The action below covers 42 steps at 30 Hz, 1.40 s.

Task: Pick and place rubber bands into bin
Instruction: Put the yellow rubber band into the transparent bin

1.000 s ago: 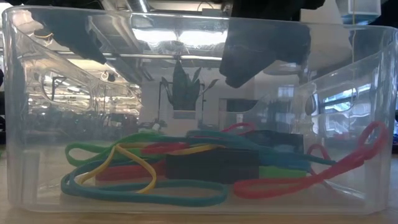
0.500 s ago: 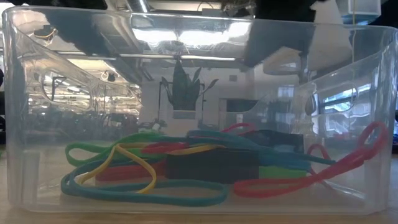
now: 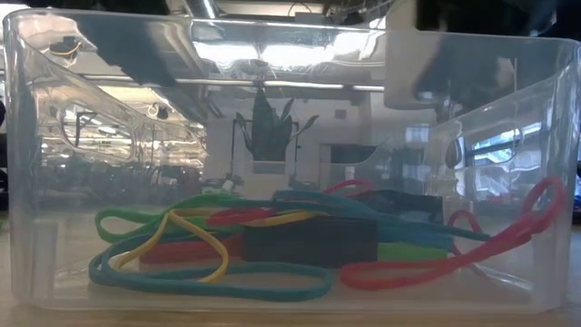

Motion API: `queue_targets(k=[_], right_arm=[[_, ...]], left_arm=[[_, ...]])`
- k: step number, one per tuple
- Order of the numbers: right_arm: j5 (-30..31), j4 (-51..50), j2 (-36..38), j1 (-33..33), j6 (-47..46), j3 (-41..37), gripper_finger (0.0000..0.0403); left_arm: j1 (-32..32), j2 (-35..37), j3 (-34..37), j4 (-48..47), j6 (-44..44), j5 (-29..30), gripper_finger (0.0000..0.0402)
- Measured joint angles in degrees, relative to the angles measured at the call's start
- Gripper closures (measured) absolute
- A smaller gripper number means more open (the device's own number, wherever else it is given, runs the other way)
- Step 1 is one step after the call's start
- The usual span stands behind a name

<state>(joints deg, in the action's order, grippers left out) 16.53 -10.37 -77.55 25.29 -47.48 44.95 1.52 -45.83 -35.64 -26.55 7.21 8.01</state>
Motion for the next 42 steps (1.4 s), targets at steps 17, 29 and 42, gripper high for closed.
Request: queue_targets(k=[17,29,42], right_arm=[[-0.1,1.8,34.7,-4.1,7.5,-26.3,0.0401],[-0.3,0.7,43.4,-5.4,12.4,-31.5,0.0401],[-3.7,0.1,43.9,-5.4,16.3,-31.5,0.0400]], left_arm=[[-2.0,-34.7,-17.1,5.5,0.8,0.9,0.0355],[-9.0,-57.1,-29.5,5.0,10.3,0.3,0.0270],[-9.8,-67.4,-33.1,5.2,9.6,-2.0,0.0275]])
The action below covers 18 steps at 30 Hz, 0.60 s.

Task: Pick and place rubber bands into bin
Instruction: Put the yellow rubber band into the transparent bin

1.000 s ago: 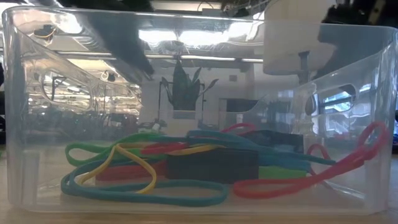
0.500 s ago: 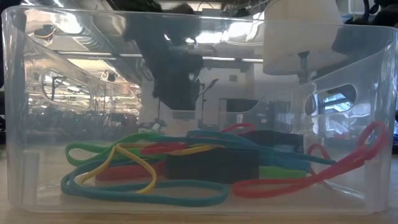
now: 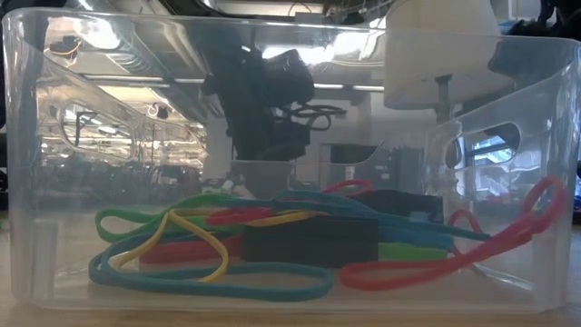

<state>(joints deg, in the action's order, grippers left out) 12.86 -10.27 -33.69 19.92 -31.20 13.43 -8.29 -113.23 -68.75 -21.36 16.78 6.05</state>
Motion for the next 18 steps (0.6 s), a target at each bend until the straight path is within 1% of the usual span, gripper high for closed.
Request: queue_targets(k=[3,8,11,15,18], right_arm=[[-0.1,0.0,0.1,0.0,0.3,0.0,0.0400],[-0.1,0.0,0.1,0.0,0.4,0.0,0.0400],[0.8,-0.2,0.1,0.0,0.4,0.0,0.0400],[1.0,-0.6,0.1,0.0,1.5,0.0,0.0400],[1.1,-0.5,0.1,0.0,0.7,0.0,0.0400]], left_arm=[[0.0,-0.4,0.0,-0.9,0.0,-0.5,0.0297],[-0.1,0.0,0.1,-1.8,0.4,-0.5,0.0385],[0.1,0.7,0.2,-1.9,0.6,-0.5,0.0397],[0.9,2.7,0.6,-4.8,0.3,-0.6,0.0399],[1.6,5.5,0.5,-6.6,-2.6,-0.1,0.0399]])
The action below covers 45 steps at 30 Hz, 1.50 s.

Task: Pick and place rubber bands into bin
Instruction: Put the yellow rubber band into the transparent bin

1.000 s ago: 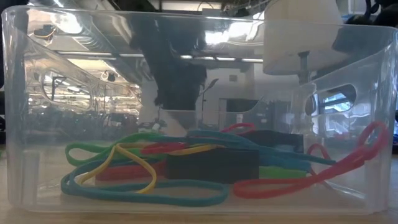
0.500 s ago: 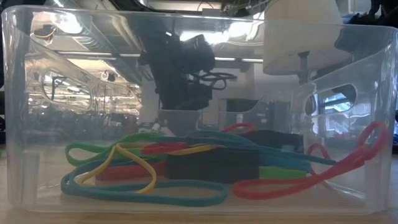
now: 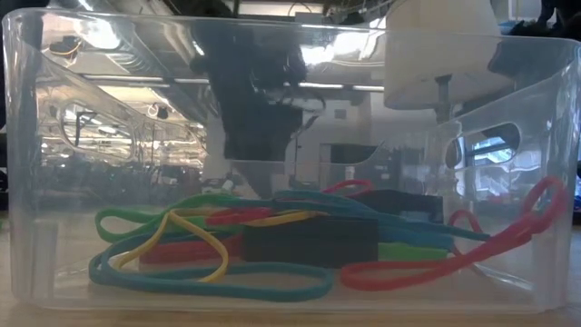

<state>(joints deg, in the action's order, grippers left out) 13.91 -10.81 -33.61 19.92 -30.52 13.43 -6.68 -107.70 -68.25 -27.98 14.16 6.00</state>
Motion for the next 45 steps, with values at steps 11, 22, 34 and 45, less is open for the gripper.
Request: queue_targets(k=[11,22,34,45], right_arm=[[1.1,-1.8,-0.2,0.0,-2.5,0.0,0.0401],[3.0,-4.1,-1.6,0.0,-3.2,0.0,0.0401],[2.9,-6.4,-1.6,0.0,-2.2,0.0,0.0397],[2.2,-9.0,-1.6,0.1,-0.6,0.0,0.0398]], left_arm=[[4.5,13.4,-0.1,-9.5,-2.2,5.6,0.0399],[15.3,20.7,-0.8,-10.6,3.3,11.4,0.0399],[29.3,11.8,-21.7,-14.7,13.1,23.3,0.0399],[34.6,-3.9,-42.2,-21.2,23.4,23.0,0.0399]])
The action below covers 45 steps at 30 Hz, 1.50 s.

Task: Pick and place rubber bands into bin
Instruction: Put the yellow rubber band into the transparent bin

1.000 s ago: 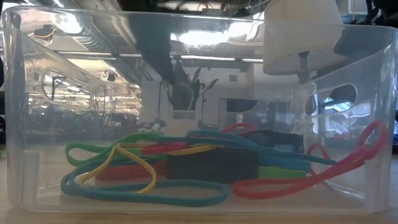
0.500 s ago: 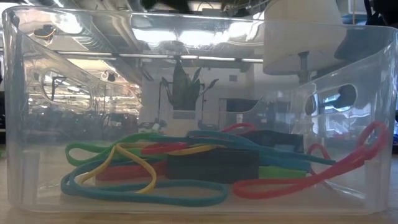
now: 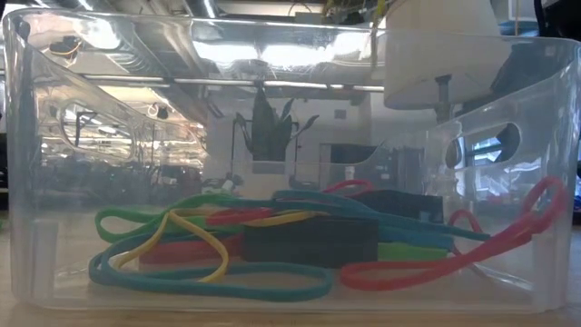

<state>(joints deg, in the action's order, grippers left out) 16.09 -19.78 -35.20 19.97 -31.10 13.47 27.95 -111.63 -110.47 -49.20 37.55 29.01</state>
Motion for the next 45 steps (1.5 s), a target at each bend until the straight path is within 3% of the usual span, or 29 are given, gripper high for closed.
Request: queue_targets(k=[6,13,22,31,38,45], right_arm=[[-0.8,0.0,0.0,0.0,1.6,0.0,0.0390],[-0.8,0.0,0.0,0.0,1.6,0.0,0.0397],[-0.8,0.2,0.0,0.0,1.6,0.0,0.0390],[-0.8,0.2,0.0,0.0,1.7,0.0,0.0389],[-0.8,0.2,0.0,0.0,1.2,0.0,0.0389],[-0.8,0.2,0.0,0.0,1.4,0.0,0.0389]], left_arm=[[2.5,-3.6,-1.7,-5.3,11.3,-1.1,0.0399],[5.9,-4.9,-1.3,-15.2,27.6,-8.7,0.0399],[6.1,-4.9,7.0,-14.4,39.9,-13.8,0.0399],[1.6,-4.9,16.3,-4.0,38.0,-16.7,0.0399],[-1.6,-4.9,19.4,-1.4,37.7,-20.1,0.0397],[-1.7,-4.9,19.3,3.7,34.1,-24.6,0.0350]])
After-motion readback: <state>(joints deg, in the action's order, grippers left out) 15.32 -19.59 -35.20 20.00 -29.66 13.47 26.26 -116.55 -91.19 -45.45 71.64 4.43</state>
